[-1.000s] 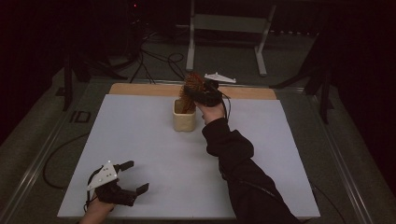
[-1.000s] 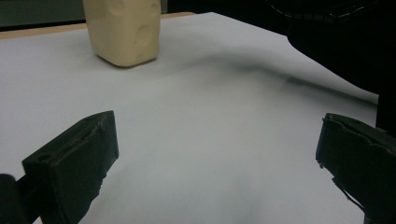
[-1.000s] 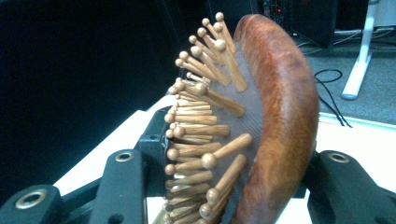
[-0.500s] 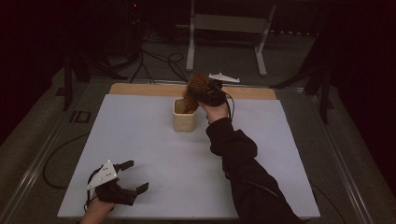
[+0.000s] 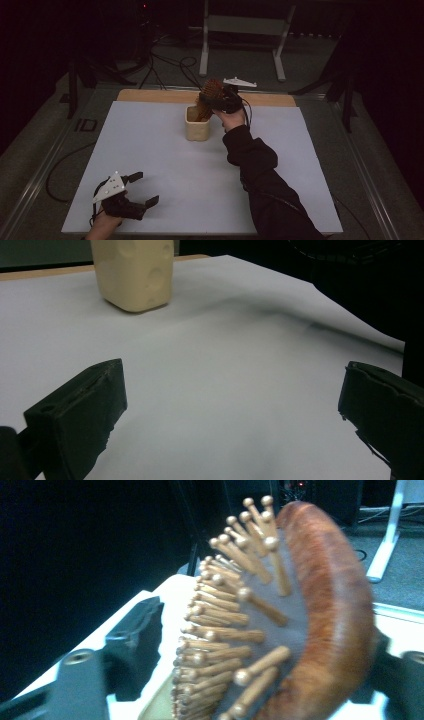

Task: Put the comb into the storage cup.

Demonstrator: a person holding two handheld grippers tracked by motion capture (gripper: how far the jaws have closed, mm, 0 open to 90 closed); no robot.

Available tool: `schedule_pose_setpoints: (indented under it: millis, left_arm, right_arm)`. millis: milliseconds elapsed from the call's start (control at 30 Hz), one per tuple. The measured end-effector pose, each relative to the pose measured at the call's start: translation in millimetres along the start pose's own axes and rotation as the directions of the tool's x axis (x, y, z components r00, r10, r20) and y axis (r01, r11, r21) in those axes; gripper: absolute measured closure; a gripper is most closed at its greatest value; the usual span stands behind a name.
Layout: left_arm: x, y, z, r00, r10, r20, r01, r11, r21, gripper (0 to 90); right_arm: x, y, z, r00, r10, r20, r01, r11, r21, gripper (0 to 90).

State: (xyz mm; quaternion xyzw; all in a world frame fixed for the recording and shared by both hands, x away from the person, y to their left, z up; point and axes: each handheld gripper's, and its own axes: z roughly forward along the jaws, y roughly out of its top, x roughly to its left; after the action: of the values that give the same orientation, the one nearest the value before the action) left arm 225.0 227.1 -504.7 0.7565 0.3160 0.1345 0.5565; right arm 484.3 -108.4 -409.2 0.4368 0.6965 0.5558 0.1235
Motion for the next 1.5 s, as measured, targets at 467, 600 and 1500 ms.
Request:
schedule_pose_setpoints:
  millis: [467,600,1500]
  left_arm:
    - [0.4,0.6,0.7,1.0,0.002,0.002,-0.002,1.0,0.008,0.0]
    - [0.5,0.6,1.1,1.0,0.0,0.0,0.0,1.0,0.01,0.0]
    - [1.2,0.6,-0.3,1.0,-0.006,-0.005,0.006,0.9998,0.017,0.0]
  right_arm:
    - [-4.1,-2.9,-8.3,0.9978,-0.066,0.002,0.066,0.996,0.058,8.8]
    - [-4.0,-2.6,-10.3,0.9955,-0.094,0.011,0.093,0.993,0.079,8.8]
    - [-12.1,-11.1,-45.4,0.9803,-0.197,0.017,0.193,0.974,0.121,8.9]
